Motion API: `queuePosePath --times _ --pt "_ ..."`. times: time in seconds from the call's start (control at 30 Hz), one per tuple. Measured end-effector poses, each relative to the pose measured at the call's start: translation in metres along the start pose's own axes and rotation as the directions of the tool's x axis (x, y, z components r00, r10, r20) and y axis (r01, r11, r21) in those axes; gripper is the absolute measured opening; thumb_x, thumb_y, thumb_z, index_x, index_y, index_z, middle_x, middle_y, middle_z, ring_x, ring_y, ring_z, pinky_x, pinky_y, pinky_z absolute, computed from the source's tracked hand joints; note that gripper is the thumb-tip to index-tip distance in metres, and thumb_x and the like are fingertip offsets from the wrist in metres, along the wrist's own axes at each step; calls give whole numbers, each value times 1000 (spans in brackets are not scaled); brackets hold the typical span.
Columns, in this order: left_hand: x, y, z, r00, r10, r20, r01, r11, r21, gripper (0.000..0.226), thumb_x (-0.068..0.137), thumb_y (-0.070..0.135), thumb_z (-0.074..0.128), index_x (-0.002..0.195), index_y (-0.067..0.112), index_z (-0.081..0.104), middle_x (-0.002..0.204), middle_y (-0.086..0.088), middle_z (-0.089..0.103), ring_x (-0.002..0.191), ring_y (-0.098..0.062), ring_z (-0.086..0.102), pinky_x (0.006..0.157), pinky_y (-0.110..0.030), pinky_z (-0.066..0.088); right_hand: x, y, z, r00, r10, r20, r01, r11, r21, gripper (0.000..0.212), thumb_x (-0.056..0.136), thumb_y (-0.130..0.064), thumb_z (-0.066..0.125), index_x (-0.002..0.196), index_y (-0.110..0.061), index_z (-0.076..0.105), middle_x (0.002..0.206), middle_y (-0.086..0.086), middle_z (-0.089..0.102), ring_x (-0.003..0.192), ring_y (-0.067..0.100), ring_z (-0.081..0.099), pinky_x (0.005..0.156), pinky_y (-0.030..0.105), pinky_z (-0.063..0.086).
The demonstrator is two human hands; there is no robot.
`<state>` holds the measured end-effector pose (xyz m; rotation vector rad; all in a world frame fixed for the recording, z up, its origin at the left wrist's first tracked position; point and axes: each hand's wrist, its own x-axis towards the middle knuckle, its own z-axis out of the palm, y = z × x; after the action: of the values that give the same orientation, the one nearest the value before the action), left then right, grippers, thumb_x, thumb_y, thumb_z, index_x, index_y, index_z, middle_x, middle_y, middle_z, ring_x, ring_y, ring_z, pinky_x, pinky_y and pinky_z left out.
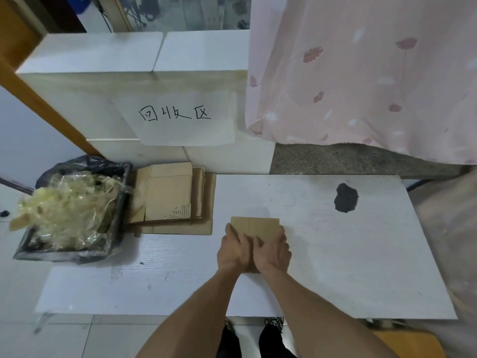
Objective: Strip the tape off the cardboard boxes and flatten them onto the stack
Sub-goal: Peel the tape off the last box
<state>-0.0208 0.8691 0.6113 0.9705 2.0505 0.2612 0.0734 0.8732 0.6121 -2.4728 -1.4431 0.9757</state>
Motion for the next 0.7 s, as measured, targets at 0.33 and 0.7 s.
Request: queuePosePath --times 0.33,0.7 --pt "13 18 -13 973 65 -219 -134 940 -315 22 99 41 36 91 20 40 89 -2 57 78 -19 55 68 -29 39 15 -13 -22 1000 20 -18 -14 961 275 62 89 -64 48 125 -14 41 126 10 39 109 34 53 92 46 49" --pt "-2 12 -23 956 -135 -262 -85 726 -683 42 94 38 60 128 14 53 88 5 56 83 -12 58 81 -28 45 -8 -6 -33 964 -80 -253 186 884 429 43 90 -52 59 105 -13 49 109 2 42 90 29 58 80 40 52"
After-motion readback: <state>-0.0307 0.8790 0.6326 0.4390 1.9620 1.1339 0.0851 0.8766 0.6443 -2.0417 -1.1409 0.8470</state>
